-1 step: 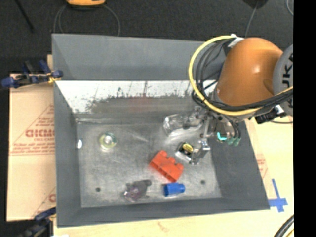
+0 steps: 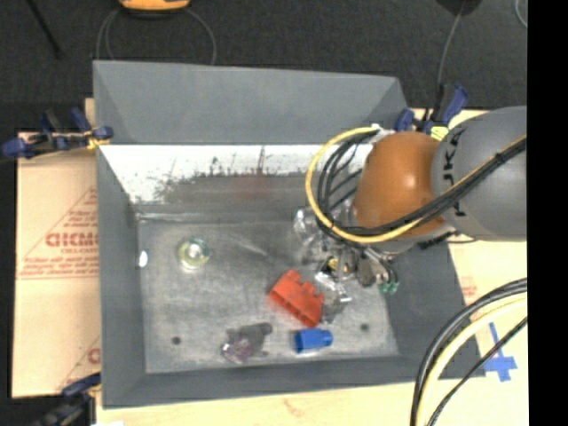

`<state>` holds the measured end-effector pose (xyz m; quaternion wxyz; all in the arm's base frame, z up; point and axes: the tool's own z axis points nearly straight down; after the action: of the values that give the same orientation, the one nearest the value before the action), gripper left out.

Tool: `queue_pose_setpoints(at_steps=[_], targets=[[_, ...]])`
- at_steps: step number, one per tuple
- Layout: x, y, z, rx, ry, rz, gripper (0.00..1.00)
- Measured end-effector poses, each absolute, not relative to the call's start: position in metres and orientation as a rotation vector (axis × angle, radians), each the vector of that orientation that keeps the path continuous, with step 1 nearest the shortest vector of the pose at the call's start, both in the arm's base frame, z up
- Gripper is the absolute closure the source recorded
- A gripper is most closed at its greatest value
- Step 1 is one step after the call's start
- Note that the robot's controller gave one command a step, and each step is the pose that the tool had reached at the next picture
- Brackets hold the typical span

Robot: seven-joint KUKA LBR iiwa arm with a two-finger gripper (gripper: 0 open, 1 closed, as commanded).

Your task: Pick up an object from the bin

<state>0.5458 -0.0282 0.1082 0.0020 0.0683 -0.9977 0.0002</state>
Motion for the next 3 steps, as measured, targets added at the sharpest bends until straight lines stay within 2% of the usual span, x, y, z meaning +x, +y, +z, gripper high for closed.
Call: queue_pose_setpoints(at_steps=[1, 2, 3], targets=[[0.522, -0.011, 0.075, 0.247, -3.151, 0.003, 0.00], [0.523, -0.011, 0.076, 0.250, -3.157, 0.004, 1.00], [0.574, -0.084, 0.222, 0.718, -3.070, 0.010, 1.00]])
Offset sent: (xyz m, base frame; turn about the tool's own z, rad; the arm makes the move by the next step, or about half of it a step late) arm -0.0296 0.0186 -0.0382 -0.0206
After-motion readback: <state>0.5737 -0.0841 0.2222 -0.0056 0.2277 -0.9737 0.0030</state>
